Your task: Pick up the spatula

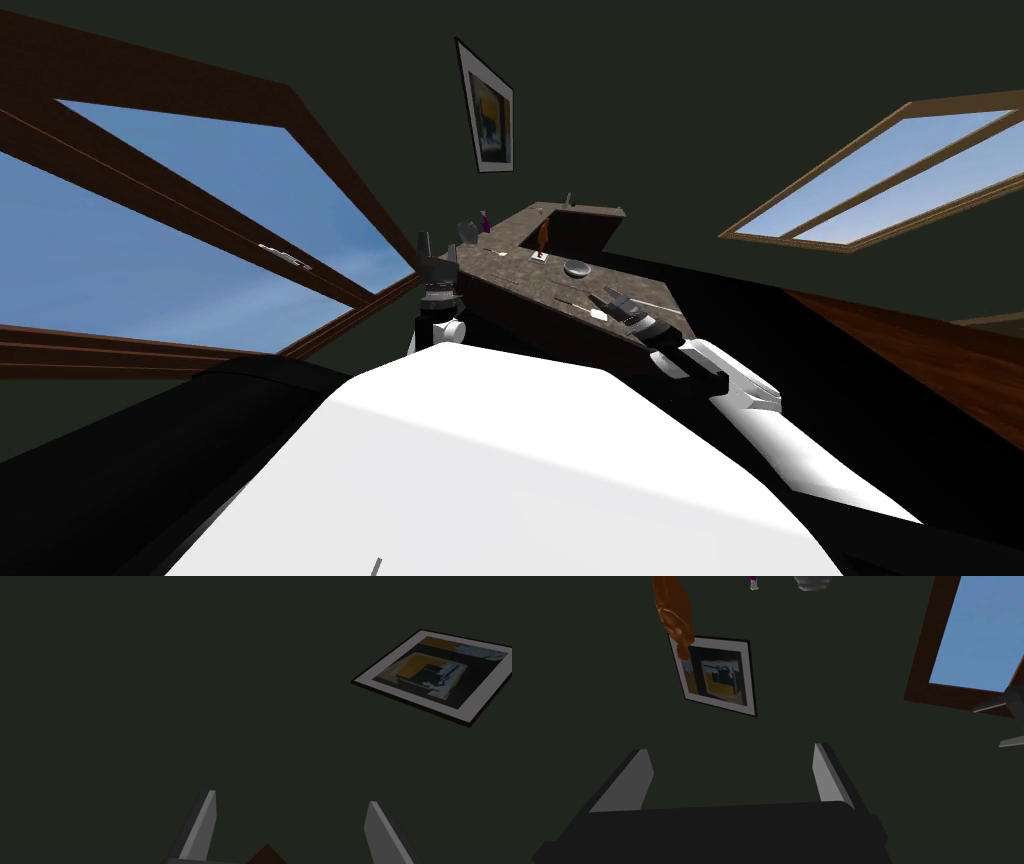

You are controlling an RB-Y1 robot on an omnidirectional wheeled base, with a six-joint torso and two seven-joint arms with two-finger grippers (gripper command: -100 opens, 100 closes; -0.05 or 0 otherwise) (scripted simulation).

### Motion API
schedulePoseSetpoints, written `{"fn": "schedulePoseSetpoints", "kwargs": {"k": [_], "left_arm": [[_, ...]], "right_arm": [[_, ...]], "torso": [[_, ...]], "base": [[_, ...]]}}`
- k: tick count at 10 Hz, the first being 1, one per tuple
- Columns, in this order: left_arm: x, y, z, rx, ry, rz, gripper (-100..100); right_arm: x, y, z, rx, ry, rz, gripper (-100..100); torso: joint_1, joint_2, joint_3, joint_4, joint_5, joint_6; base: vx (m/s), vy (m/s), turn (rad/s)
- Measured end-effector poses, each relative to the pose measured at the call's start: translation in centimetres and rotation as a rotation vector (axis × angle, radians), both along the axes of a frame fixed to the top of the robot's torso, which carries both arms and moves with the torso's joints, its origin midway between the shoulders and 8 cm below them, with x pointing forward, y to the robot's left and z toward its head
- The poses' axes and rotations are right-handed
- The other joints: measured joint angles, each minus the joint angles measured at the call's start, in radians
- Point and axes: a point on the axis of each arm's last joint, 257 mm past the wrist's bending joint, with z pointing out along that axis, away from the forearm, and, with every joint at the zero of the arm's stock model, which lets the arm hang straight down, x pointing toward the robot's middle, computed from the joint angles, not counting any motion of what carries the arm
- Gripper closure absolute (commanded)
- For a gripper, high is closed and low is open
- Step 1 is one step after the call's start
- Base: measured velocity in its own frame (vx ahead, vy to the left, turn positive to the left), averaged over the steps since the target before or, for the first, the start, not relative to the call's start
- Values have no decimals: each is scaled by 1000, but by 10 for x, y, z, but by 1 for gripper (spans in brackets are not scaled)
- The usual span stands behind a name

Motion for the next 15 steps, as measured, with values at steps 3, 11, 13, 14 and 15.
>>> {"fn": "schedulePoseSetpoints", "kwargs": {"k": [3,11,13,14,15], "left_arm": [[0,0,0,0,0,0,0],[0,0,0,0,0,0,0],[0,0,0,0,0,0,0],[0,0,0,0,0,0,0],[0,0,0,0,0,0,0]], "right_arm": [[-2,-15,-20,-115,49,18,-100],[-30,-64,-93,-418,259,80,-100],[-47,-81,-113,-484,329,94,-100],[-57,-88,-122,-520,365,106,-100],[-60,-96,-127,-539,385,107,-100]], "torso": [[0,-1,0,0,0,0],[1,-1,-1,0,0,0],[0,-1,-1,0,0,1],[1,-1,-1,0,0,0],[0,-1,-1,0,0,1]], "base": [[12,13,108],[25,18,168],[27,14,125],[22,8,73],[20,8,133]]}}
